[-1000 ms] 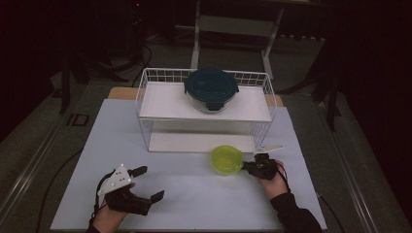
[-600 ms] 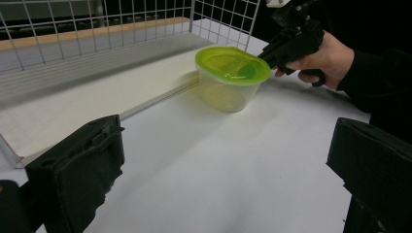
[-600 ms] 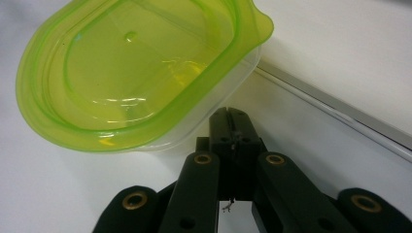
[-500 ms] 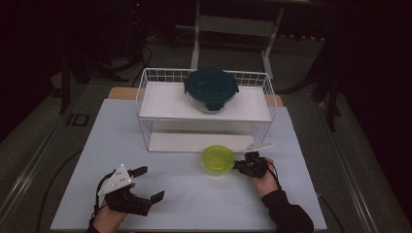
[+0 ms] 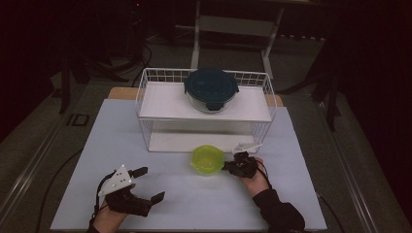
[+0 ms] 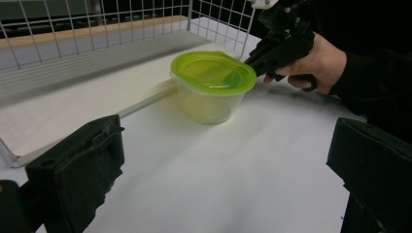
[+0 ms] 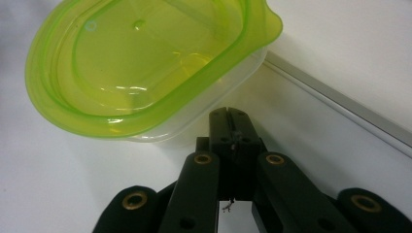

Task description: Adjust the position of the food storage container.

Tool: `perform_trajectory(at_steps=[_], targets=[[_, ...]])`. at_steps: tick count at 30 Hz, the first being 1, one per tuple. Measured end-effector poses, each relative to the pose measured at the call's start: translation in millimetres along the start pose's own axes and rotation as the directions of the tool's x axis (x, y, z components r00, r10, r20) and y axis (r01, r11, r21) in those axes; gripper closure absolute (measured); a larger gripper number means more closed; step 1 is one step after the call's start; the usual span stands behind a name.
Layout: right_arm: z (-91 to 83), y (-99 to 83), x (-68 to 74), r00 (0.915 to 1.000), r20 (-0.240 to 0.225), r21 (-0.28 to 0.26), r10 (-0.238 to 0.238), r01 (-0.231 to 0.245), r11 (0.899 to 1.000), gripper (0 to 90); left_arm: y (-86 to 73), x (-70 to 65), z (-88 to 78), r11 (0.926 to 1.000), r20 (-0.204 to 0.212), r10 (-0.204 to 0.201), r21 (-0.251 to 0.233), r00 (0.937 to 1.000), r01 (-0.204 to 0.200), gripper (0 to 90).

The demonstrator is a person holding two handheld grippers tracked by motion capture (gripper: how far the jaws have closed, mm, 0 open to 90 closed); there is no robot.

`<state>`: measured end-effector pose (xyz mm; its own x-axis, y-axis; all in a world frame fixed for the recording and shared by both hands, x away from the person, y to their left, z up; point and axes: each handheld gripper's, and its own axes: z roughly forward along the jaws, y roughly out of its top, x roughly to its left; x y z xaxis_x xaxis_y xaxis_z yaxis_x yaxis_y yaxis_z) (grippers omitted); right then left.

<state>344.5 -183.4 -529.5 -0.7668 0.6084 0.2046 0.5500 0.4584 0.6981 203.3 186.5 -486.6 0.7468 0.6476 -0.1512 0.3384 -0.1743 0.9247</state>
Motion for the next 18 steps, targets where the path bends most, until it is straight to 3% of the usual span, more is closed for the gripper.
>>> perform_trajectory(at_steps=[18], targets=[[20.2,10.9,15.4,0.9991,-0.036,0.016,-0.023,0.023,1.000,90.0,0.1,0.2,-1.0,1.0000,0.002,-0.003,-0.005,1.0000,0.003,0.0]])
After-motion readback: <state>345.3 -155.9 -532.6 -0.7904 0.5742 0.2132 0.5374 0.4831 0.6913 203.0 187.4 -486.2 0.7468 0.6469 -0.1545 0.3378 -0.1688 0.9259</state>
